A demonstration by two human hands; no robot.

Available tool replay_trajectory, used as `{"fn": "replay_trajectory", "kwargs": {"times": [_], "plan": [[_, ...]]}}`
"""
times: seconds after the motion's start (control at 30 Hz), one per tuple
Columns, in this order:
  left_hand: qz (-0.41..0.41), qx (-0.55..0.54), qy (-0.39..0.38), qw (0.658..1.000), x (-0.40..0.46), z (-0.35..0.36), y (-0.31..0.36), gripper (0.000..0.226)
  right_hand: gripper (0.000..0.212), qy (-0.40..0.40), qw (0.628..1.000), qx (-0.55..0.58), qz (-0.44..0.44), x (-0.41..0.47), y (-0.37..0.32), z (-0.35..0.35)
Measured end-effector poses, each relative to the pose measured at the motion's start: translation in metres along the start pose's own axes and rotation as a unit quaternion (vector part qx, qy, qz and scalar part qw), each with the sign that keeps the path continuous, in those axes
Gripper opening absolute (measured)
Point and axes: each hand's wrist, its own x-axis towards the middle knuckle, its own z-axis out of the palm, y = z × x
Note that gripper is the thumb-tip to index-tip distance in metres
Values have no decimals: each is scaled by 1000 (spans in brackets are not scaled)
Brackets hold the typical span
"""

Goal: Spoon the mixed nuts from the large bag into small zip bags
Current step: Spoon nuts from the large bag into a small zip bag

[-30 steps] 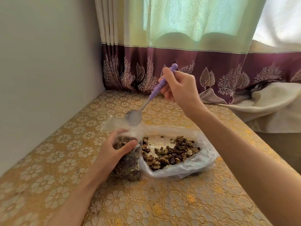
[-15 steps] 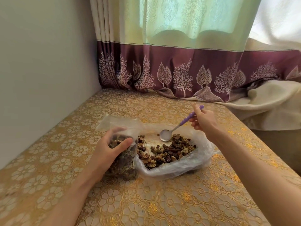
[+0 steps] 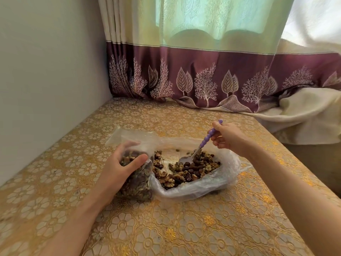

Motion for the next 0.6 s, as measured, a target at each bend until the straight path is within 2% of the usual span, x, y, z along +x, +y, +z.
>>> {"fn": "replay_trajectory", "kwargs": {"times": [0.23, 0.4, 0.6], "plan": [[-1, -9, 1, 1000, 0, 0, 1, 59, 42, 3, 1000, 14, 8, -3, 1, -1], [3, -8, 0, 1000, -2, 0, 3, 81, 39, -2, 1000, 21, 10, -3, 6, 1], [1, -7, -3, 1000, -3, 0, 5, 88, 36, -40, 999, 15, 23, -2, 6, 11]]}}
